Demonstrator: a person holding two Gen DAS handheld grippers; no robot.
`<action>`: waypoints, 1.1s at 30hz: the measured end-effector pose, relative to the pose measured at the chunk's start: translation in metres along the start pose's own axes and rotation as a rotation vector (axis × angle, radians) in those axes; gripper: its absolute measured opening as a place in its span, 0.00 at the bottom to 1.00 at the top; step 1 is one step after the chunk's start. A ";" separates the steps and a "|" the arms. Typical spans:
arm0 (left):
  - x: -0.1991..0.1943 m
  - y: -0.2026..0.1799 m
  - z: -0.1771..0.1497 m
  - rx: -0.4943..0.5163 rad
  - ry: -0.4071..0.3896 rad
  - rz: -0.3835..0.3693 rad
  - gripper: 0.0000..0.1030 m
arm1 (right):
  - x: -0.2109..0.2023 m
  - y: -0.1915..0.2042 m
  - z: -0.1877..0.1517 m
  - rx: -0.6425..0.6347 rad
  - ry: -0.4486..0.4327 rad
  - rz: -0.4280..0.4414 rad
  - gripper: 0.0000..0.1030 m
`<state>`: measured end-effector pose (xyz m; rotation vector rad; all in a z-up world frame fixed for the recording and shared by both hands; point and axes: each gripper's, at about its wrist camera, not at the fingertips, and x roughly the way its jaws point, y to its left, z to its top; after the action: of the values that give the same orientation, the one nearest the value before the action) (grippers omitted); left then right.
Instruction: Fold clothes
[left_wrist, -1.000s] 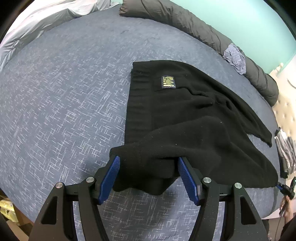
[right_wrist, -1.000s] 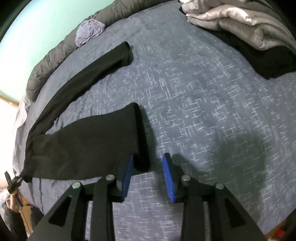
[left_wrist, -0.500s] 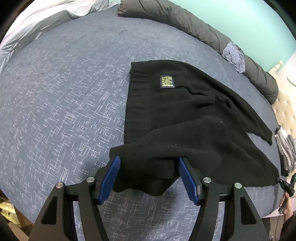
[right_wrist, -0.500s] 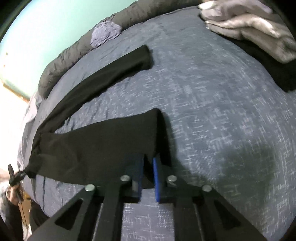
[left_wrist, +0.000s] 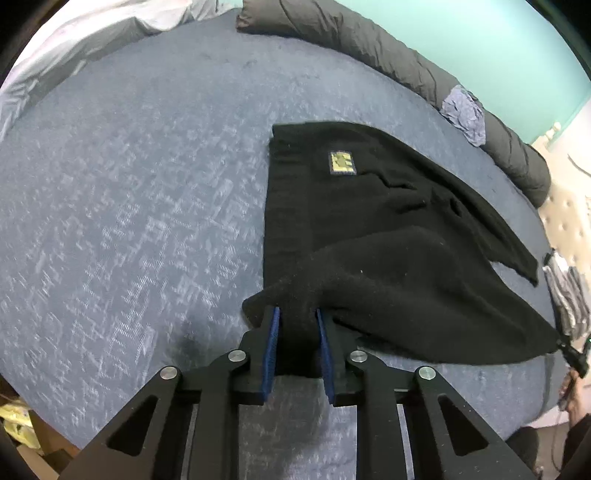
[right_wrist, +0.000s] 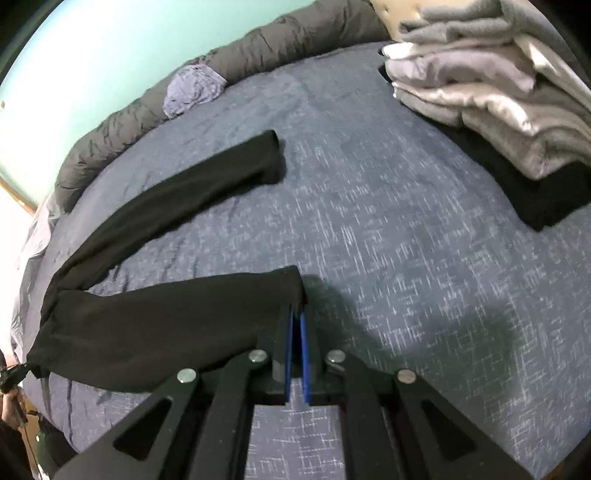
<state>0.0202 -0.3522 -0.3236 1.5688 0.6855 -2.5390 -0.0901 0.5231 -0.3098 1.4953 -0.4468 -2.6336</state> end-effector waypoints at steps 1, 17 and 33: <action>-0.002 0.001 -0.001 -0.005 0.007 -0.020 0.26 | 0.001 0.000 -0.002 0.004 0.000 0.007 0.03; 0.019 0.025 0.100 -0.095 -0.071 0.008 0.44 | -0.041 -0.016 -0.016 0.096 -0.158 -0.041 0.06; 0.103 0.041 0.179 -0.130 -0.050 -0.043 0.52 | -0.011 0.013 -0.007 0.022 -0.159 -0.024 0.07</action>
<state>-0.1650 -0.4455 -0.3594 1.4594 0.8685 -2.4975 -0.0795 0.5114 -0.2997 1.3107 -0.4745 -2.7870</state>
